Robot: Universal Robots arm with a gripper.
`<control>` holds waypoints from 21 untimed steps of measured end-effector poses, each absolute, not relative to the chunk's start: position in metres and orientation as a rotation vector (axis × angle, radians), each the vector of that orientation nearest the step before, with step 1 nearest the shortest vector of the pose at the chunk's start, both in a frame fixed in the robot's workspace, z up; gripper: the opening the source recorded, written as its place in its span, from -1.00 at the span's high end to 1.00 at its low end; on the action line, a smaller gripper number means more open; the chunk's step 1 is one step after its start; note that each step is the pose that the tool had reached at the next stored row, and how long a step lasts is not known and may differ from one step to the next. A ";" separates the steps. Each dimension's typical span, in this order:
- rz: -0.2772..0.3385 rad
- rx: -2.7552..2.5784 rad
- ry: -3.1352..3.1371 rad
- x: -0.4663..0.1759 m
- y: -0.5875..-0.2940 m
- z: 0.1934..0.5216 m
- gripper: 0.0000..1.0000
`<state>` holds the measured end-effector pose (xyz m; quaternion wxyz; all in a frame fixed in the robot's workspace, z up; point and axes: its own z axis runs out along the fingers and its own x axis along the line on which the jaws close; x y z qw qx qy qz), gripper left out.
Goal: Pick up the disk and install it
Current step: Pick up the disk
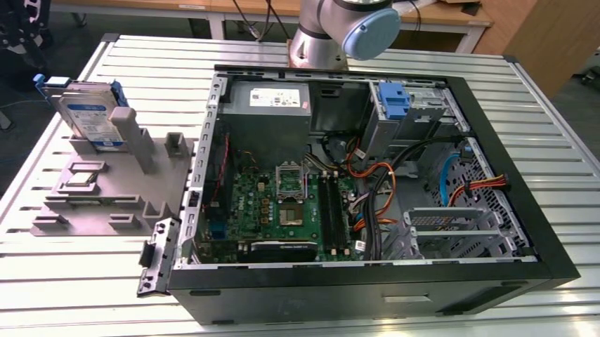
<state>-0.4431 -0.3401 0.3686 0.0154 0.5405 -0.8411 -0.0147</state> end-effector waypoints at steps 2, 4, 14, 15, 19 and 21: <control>-0.045 1.706 -2.601 -0.443 -0.340 0.369 0.80; -0.044 1.732 -2.584 -0.443 -0.340 0.368 0.80; -0.015 1.885 -2.505 -0.443 -0.340 0.365 0.80; -0.014 1.893 -2.503 -0.443 -0.340 0.364 0.80; -0.029 1.940 -2.478 -0.443 -0.340 0.362 0.80; -0.030 1.982 -2.444 -0.443 -0.340 0.362 0.80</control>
